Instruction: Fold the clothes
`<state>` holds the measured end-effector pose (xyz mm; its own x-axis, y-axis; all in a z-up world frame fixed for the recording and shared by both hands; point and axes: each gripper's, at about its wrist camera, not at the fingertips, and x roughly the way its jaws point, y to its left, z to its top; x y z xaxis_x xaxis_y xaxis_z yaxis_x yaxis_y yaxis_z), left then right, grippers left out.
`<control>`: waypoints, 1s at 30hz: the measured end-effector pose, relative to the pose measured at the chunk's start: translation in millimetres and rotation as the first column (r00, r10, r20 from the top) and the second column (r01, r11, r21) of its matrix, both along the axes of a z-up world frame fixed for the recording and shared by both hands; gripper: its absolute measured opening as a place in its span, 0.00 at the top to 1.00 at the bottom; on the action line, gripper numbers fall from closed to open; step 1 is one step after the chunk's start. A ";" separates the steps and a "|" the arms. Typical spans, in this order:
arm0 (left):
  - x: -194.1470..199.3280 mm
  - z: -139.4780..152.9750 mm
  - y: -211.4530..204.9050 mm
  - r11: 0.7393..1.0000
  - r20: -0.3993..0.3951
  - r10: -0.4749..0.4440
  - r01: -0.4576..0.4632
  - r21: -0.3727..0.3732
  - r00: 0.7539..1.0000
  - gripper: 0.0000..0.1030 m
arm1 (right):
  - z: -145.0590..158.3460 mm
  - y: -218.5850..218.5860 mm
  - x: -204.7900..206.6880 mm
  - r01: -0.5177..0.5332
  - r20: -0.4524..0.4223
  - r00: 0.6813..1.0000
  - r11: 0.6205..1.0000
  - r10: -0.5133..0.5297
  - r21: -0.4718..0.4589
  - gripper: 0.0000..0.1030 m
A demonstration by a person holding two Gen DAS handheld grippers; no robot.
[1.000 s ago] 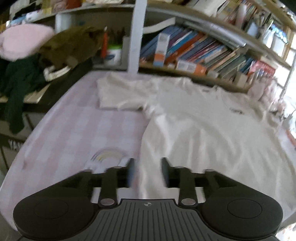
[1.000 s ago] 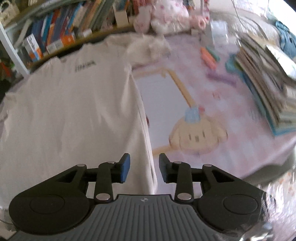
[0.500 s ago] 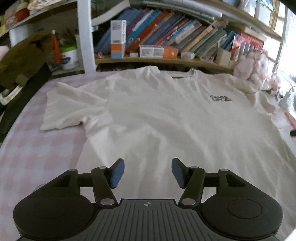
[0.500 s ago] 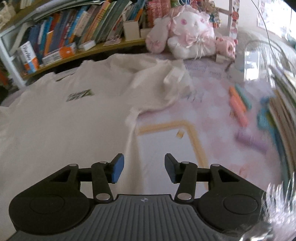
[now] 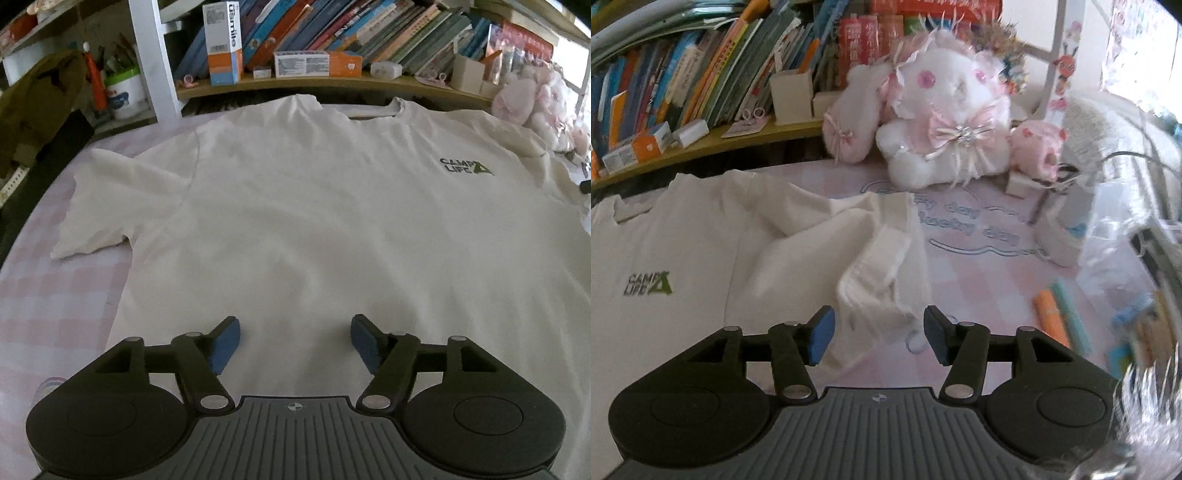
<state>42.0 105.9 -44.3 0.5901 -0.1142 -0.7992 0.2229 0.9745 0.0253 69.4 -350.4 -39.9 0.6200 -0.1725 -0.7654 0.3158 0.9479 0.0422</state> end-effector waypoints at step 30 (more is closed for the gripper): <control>55.6 12.2 8.9 0.987 0.052 -0.158 0.160 -0.025 0.986 0.21 | 18.1 76.8 34.8 -0.116 0.014 0.993 0.993 0.116 -0.015 0.57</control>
<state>97.6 114.8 -32.1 0.6015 -0.2324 -0.7643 0.3742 0.9273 0.0125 104.2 -273.6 -21.8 0.6478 -0.1099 -0.7539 0.2033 0.9786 0.0320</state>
